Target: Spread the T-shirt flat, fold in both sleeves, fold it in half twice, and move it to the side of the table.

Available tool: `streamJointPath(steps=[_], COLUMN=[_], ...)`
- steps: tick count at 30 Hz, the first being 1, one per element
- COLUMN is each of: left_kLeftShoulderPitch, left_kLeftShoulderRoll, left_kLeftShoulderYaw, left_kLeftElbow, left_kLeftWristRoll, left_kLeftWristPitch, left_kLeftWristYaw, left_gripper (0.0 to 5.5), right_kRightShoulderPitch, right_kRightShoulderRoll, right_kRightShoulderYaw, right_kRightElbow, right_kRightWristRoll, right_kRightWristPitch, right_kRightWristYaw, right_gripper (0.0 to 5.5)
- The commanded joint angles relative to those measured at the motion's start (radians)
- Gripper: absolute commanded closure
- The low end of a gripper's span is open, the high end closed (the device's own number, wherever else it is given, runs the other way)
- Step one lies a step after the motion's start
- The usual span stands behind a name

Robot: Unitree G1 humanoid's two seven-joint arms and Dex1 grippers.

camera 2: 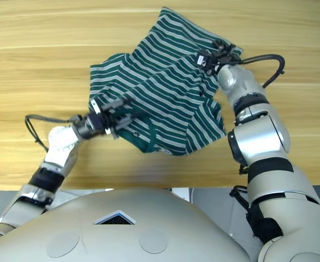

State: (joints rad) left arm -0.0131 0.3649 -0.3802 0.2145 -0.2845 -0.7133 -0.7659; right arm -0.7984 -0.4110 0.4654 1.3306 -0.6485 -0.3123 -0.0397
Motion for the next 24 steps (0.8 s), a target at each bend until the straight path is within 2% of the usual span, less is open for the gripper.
streamJointPath(steps=[1,4,10,13,15,18,21,24], left_kLeftShoulderPitch=[-0.066,-0.171,-0.237,-0.236,-0.222,-0.172,-0.101,-0.035], left_kLeftShoulderRoll=[-0.057,-0.1,-0.169,-0.176,-0.164,-0.127,-0.076,-0.013], left_kLeftShoulderYaw=[0.023,0.004,-0.197,-0.245,-0.255,-0.268,-0.281,-0.288], left_kLeftElbow=[0.031,0.184,0.407,0.495,0.501,0.447,0.345,0.27], left_kLeftWristRoll=[0.042,0.249,0.463,0.545,0.537,0.408,0.218,0.14], left_kLeftWristPitch=[0.005,0.007,-0.092,-0.127,-0.159,-0.215,-0.18,-0.137], left_kLeftWristYaw=[0.012,0.102,0.014,0.032,0.019,-0.07,-0.203,-0.281], left_gripper=[3.81,3.81,3.81,3.81,3.81,3.81,3.81,3.81], right_kRightShoulderPitch=[-0.007,-0.009,-0.013,-0.026,-0.03,-0.027,-0.026,-0.028], right_kRightShoulderRoll=[0.002,0.003,0.015,0.022,0.021,0.019,0.022,0.021], right_kRightShoulderYaw=[0.01,0.012,0.013,0.011,0.012,0.013,0.016,0.021], right_kRightElbow=[0.011,0.013,0.013,0.011,0.011,0.014,0.014,0.015], right_kRightWristRoll=[-0.009,-0.007,-0.004,-0.002,-0.003,-0.005,-0.004,-0.008], right_kRightWristPitch=[0.006,0.008,0.007,0.006,0.006,0.013,0.016,0.015], right_kRightWristYaw=[0.007,0.004,0.0,-0.002,-0.001,-0.003,-0.001,0.003], right_gripper=[3.22,3.22,3.22,3.22,3.22,3.22,3.22,3.22])
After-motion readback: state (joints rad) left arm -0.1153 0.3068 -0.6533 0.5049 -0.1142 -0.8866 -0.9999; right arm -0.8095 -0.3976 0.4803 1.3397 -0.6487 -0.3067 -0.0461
